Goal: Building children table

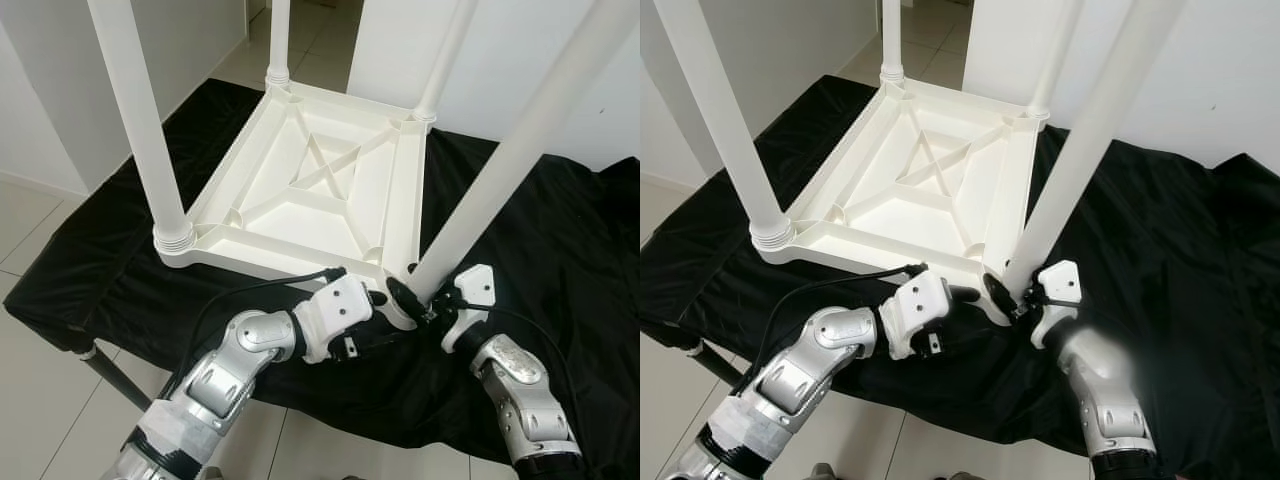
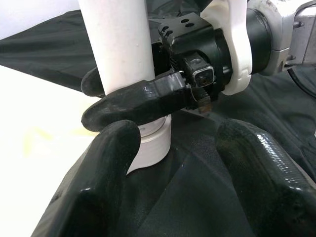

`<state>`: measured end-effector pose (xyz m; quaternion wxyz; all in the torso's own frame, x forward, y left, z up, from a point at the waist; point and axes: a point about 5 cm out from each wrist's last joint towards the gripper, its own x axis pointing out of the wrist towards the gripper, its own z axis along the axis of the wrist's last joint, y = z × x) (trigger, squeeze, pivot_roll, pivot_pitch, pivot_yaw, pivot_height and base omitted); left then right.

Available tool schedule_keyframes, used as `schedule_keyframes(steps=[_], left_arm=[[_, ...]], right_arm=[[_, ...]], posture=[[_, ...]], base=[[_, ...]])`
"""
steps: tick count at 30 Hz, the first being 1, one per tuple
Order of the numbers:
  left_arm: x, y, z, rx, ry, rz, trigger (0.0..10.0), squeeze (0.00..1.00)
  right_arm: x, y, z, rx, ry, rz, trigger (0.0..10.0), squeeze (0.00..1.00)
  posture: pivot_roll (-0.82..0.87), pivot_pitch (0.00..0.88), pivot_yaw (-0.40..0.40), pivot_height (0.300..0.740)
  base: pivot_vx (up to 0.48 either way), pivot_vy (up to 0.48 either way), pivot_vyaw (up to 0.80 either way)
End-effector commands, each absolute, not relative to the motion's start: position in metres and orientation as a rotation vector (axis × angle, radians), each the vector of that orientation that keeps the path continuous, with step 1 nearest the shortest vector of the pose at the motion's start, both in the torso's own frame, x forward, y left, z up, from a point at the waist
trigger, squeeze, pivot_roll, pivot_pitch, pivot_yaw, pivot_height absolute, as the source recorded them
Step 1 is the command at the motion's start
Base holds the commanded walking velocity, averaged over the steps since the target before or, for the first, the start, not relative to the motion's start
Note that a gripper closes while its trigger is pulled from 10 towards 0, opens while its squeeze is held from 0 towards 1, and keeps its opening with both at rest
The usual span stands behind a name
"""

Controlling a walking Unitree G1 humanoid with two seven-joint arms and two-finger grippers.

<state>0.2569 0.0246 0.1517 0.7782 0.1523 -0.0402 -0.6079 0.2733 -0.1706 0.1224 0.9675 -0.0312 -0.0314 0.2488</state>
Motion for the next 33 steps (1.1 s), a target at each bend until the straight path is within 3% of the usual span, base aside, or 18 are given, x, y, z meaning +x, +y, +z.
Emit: schedule_keyframes(steps=[1,12,23,24,25,26,33], left_arm=[[0.254,0.022,0.15,0.326,-0.082,-1.324,10.0,0.0],[0.255,0.021,0.149,0.331,-0.081,-1.332,10.0,0.0],[0.255,0.02,0.149,0.333,-0.083,-1.336,10.0,0.0],[0.255,0.02,0.149,0.334,-0.083,-1.337,10.0,0.0],[0.255,0.02,0.149,0.334,-0.083,-1.337,10.0,0.0],[0.255,0.02,0.149,0.335,-0.083,-1.338,10.0,0.0],[0.255,0.02,0.149,0.335,-0.085,-1.341,10.0,0.0]], right_arm=[[0.266,-0.171,0.1,-0.062,0.05,0.46,10.0,0.0],[0.253,-0.151,0.1,0.085,0.042,0.175,10.0,0.0],[0.246,-0.133,0.101,0.155,0.062,0.165,10.0,0.0],[0.246,-0.134,0.102,0.153,0.06,0.172,10.0,0.86],[0.246,-0.134,0.102,0.153,0.06,0.172,10.0,0.86],[0.246,-0.134,0.102,0.152,0.059,0.176,10.0,1.0],[0.246,-0.141,0.107,0.117,0.026,0.225,10.0,1.0]], posture=[[0.03,0.104,-0.101,0.74],[0.03,0.099,-0.106,0.74],[0.03,0.092,-0.107,0.74],[0.03,0.09,-0.107,0.74],[0.03,0.09,-0.107,0.74],[0.03,0.09,-0.107,0.74],[0.03,0.092,-0.102,0.74]], base=[[0.0,0.0,0.0],[0.0,0.0,0.0],[0.0,0.0,0.0],[0.0,0.0,0.0],[0.0,0.0,0.0],[0.0,0.0,0.0],[0.0,0.0,0.0]])
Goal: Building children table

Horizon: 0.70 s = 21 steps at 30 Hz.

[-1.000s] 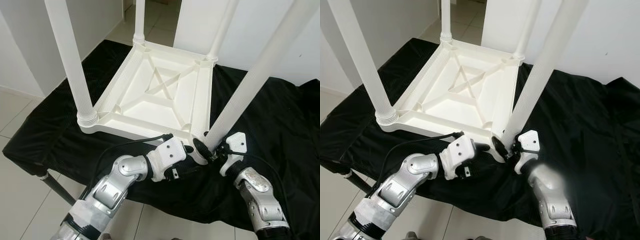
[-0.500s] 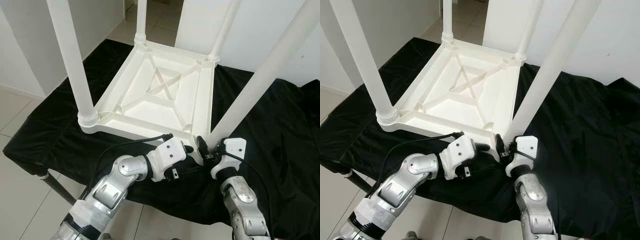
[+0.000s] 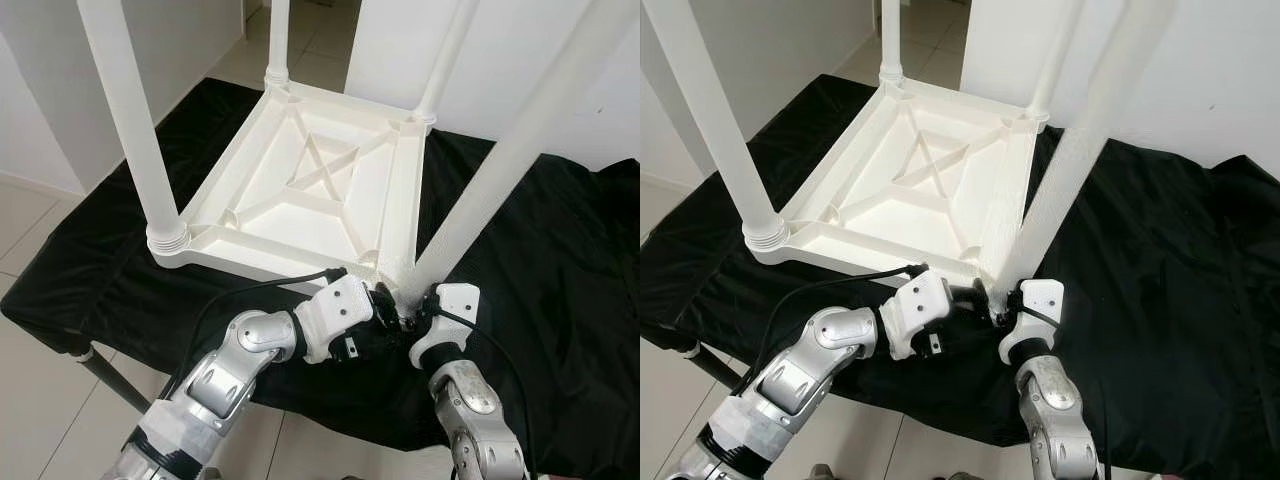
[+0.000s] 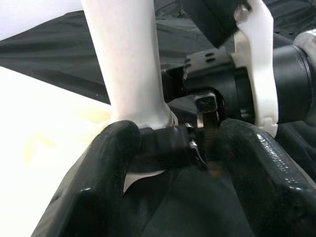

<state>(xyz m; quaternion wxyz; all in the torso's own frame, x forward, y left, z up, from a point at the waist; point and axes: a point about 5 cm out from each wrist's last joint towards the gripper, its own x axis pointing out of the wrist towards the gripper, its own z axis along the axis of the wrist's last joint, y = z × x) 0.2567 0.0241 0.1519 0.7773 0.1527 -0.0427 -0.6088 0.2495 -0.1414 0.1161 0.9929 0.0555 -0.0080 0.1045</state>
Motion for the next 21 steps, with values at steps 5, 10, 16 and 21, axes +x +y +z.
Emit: schedule_keyframes(steps=[5,10,16,21], left_arm=[[0.255,0.02,0.147,0.334,-0.078,-1.342,10.0,0.0],[0.255,0.019,0.148,0.332,-0.081,-1.34,10.0,0.0],[0.256,0.02,0.148,0.332,-0.082,-1.333,10.0,0.0],[0.256,0.021,0.147,0.337,-0.078,-1.322,10.0,0.0]], right_arm=[[0.252,-0.167,0.114,0.046,-0.022,0.373,10.0,0.0],[0.26,-0.173,0.121,0.011,-0.044,0.517,10.0,0.0],[0.267,-0.171,0.125,-0.01,-0.039,0.625,10.0,0.0],[0.281,-0.171,0.126,-0.067,-0.036,0.707,10.0,0.0]], posture=[[0.02,0.093,-0.1,0.74],[0.03,0.096,-0.099,0.74],[0.03,0.096,-0.099,0.74],[0.05,0.09,-0.102,0.74]], base=[[0.0,0.0,0.0],[0.0,0.0,0.0],[0.0,0.0,0.0],[0.0,0.0,0.0]])
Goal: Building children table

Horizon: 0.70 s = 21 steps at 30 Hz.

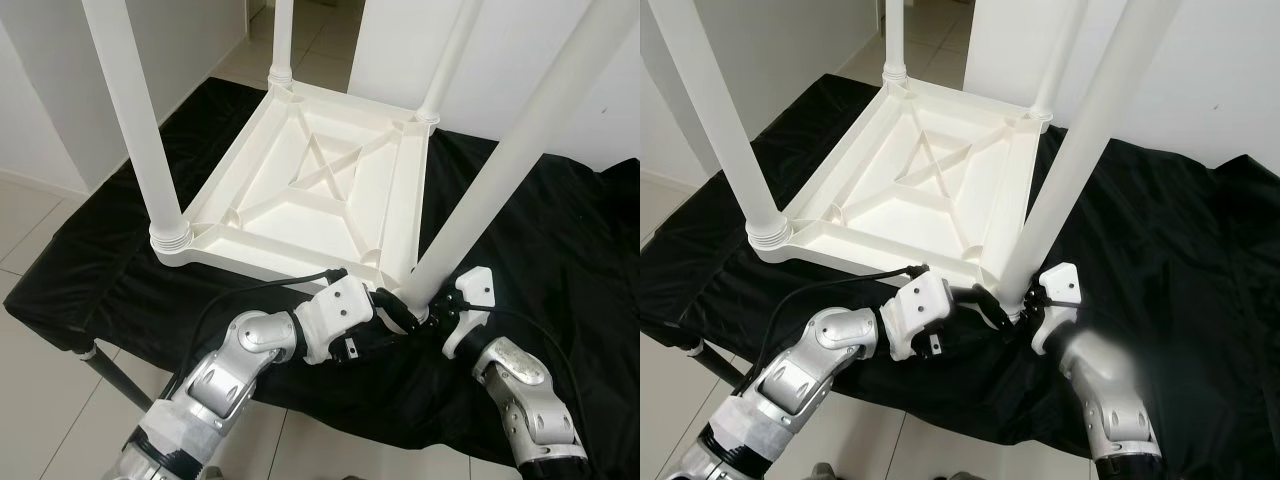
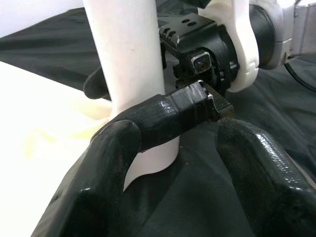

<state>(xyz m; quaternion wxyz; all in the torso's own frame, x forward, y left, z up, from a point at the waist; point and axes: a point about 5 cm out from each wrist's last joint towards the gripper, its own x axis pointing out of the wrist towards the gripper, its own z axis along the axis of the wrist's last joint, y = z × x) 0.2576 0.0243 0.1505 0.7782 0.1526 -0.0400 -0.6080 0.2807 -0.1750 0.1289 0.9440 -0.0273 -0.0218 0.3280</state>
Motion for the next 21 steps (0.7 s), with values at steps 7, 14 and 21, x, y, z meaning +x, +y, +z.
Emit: schedule_keyframes(steps=[7,14,21], left_arm=[[0.258,0.029,0.144,0.364,-0.069,-1.298,10.0,0.0],[0.26,0.039,0.143,0.39,-0.063,-1.279,10.0,0.0],[0.265,0.044,0.144,0.397,-0.064,-1.266,10.0,0.0]], right_arm=[[0.291,-0.172,0.126,-0.093,-0.038,0.741,5.5,0.0],[0.292,-0.172,0.125,-0.094,-0.044,0.749,0.0,0.0],[0.288,-0.176,0.127,-0.091,-0.056,0.744,0.0,0.0]], posture=[[0.06,0.085,-0.105,0.74],[0.04,0.077,-0.113,0.74],[0.02,0.082,-0.103,0.74]], base=[[0.0,0.0,0.0],[0.0,0.0,0.0],[0.0,0.0,0.0]])
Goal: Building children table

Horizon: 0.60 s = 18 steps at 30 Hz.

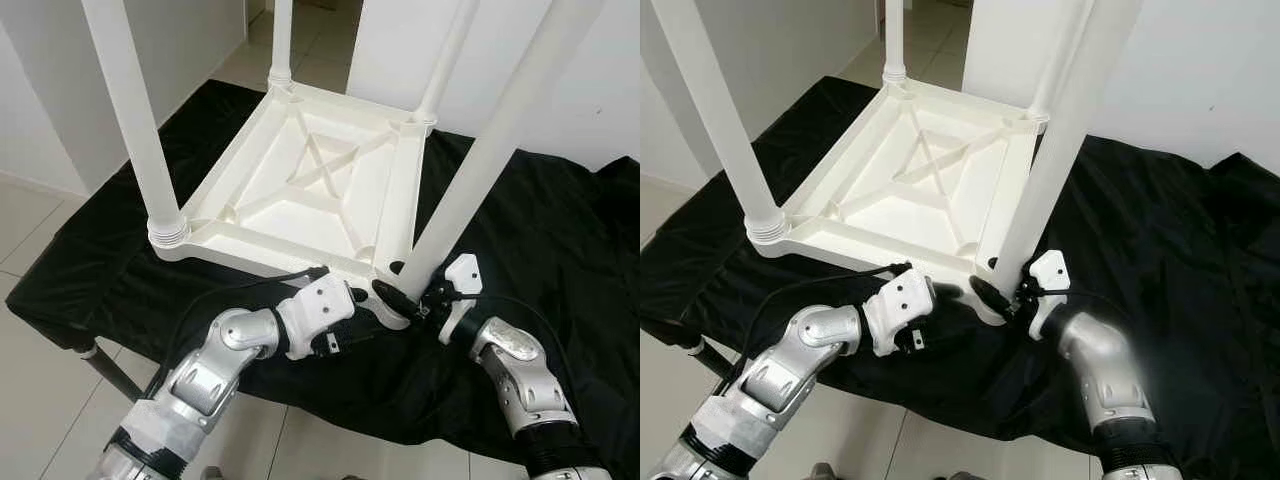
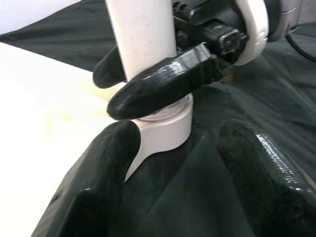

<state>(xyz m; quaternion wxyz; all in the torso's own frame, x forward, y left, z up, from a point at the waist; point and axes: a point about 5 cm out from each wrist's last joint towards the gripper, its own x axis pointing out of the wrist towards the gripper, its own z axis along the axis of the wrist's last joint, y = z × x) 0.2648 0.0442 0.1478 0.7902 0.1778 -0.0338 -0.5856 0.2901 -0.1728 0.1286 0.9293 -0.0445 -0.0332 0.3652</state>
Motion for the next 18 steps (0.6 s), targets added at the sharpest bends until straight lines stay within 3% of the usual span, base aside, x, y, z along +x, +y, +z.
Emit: schedule_keyframes(steps=[1,4,5,18], left_arm=[[0.265,0.043,0.143,0.393,-0.063,-1.268,10.0,0.0],[0.265,0.042,0.143,0.389,-0.064,-1.27,10.0,0.0],[0.265,0.041,0.144,0.388,-0.076,-1.263,10.0,0.0],[0.271,0.041,0.144,0.382,-0.085,-1.232,10.0,0.0]], right_arm=[[0.287,-0.176,0.127,-0.087,-0.06,0.726,0.0,0.0],[0.287,-0.177,0.127,-0.085,-0.064,0.714,0.0,0.0],[0.282,-0.177,0.129,-0.056,-0.067,0.662,10.0,0.0],[0.27,-0.171,0.124,-0.035,-0.057,0.424,10.0,0.0]], posture=[[0.02,0.085,-0.104,0.74],[0.02,0.085,-0.104,0.74],[0.01,0.09,-0.113,0.74],[0.0,0.12,-0.097,0.74]], base=[[0.0,0.0,0.0],[0.0,0.0,0.0],[0.0,0.0,0.0],[0.0,0.0,0.0]])
